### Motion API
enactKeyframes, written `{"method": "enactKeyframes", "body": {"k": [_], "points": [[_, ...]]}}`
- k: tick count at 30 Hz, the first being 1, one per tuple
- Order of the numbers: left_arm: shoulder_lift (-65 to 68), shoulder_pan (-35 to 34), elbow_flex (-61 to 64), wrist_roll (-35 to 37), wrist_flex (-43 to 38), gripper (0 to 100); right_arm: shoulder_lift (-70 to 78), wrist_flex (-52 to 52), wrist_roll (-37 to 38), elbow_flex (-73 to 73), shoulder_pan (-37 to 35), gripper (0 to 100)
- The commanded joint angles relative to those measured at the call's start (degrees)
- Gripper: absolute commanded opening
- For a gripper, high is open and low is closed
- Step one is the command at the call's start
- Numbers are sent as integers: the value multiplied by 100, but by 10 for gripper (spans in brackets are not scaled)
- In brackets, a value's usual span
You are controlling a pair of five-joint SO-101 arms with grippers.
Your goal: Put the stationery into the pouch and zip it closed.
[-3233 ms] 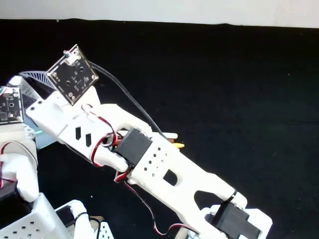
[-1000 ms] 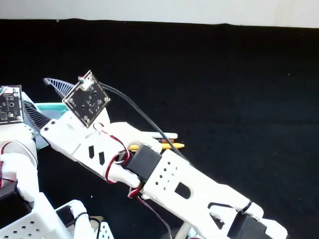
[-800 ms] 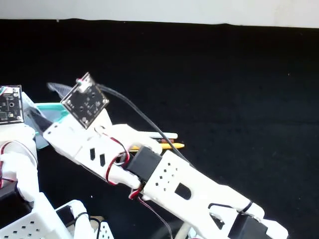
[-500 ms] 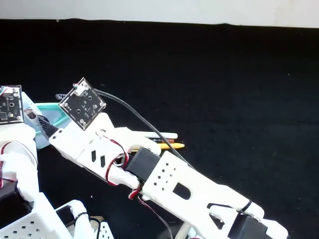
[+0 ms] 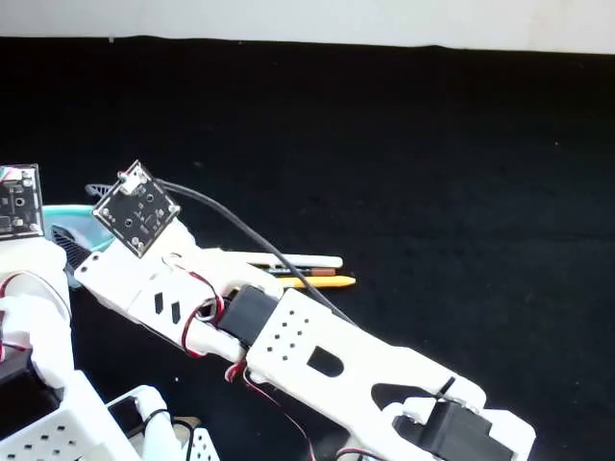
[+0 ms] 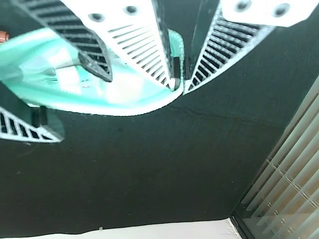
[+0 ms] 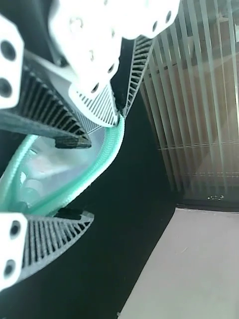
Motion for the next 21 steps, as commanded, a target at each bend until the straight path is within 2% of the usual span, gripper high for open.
{"method": "enactKeyframes", "body": {"k": [1,5,10,16,21], "points": [[66,-31,110,0,0,6,75,4,-18,-4,84,198],[84,-31,110,0,0,6,-321,435,-18,-57,198,198],[92,-31,110,0,0,6,-1191,488,-18,-57,251,198],[92,-31,110,0,0,6,-1279,497,-18,-180,998,198],[101,-31,110,0,0,6,-1279,760,-18,-330,1895,198]]}}
